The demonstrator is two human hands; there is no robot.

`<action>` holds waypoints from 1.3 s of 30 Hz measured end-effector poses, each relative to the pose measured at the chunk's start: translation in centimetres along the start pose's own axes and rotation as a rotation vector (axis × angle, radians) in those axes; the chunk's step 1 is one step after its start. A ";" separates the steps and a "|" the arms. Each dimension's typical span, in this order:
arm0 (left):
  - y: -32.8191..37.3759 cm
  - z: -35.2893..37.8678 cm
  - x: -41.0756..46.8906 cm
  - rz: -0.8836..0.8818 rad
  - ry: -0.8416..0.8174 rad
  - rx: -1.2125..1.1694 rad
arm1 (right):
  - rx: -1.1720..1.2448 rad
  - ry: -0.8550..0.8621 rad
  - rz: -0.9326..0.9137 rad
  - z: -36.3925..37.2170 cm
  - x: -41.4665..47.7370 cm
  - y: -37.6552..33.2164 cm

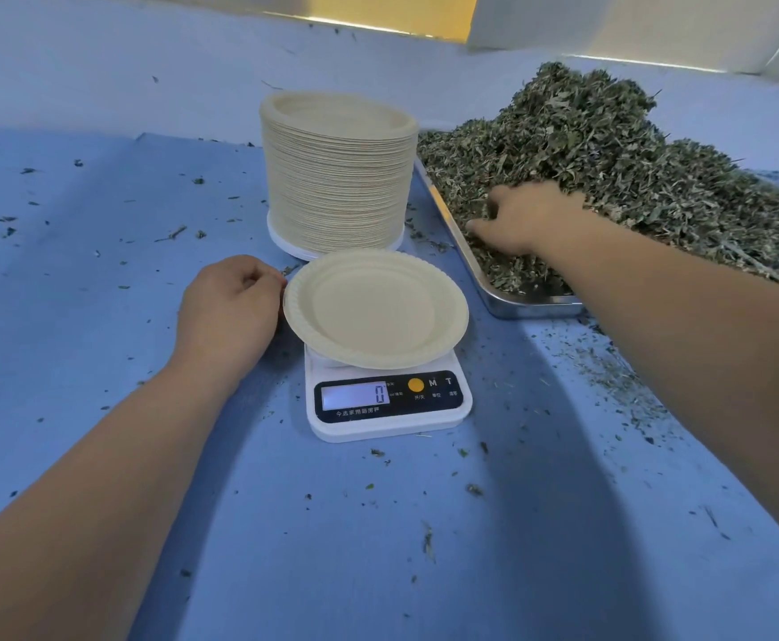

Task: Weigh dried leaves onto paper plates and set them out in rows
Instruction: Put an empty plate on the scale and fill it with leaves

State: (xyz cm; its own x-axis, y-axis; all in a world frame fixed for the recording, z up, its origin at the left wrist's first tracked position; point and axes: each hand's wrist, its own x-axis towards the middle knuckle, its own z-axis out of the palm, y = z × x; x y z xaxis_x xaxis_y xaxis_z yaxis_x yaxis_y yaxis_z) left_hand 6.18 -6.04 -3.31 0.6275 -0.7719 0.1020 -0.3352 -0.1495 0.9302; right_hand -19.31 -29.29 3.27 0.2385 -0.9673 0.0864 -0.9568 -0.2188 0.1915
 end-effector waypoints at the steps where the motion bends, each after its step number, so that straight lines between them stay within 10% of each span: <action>1: 0.0 0.0 0.0 0.001 -0.001 -0.001 | 0.050 -0.081 0.002 0.8 -0.1 0.0; 30: -0.6 0.2 0.3 0.050 -0.005 0.010 | 0.489 0.326 -0.074 0.7 -5.2 1.9; 39: -0.5 0.2 0.2 0.060 -0.009 0.027 | 0.667 0.462 -0.458 -5.0 -12.6 -5.9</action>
State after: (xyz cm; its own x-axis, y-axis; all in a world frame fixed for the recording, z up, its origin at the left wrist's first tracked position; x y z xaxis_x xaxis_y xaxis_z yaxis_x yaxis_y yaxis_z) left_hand 6.33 -6.23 -3.87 0.5990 -0.7857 0.1544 -0.3913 -0.1191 0.9125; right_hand -15.85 -15.17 5.89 0.5220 -0.6525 0.5493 -0.6164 -0.7337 -0.2859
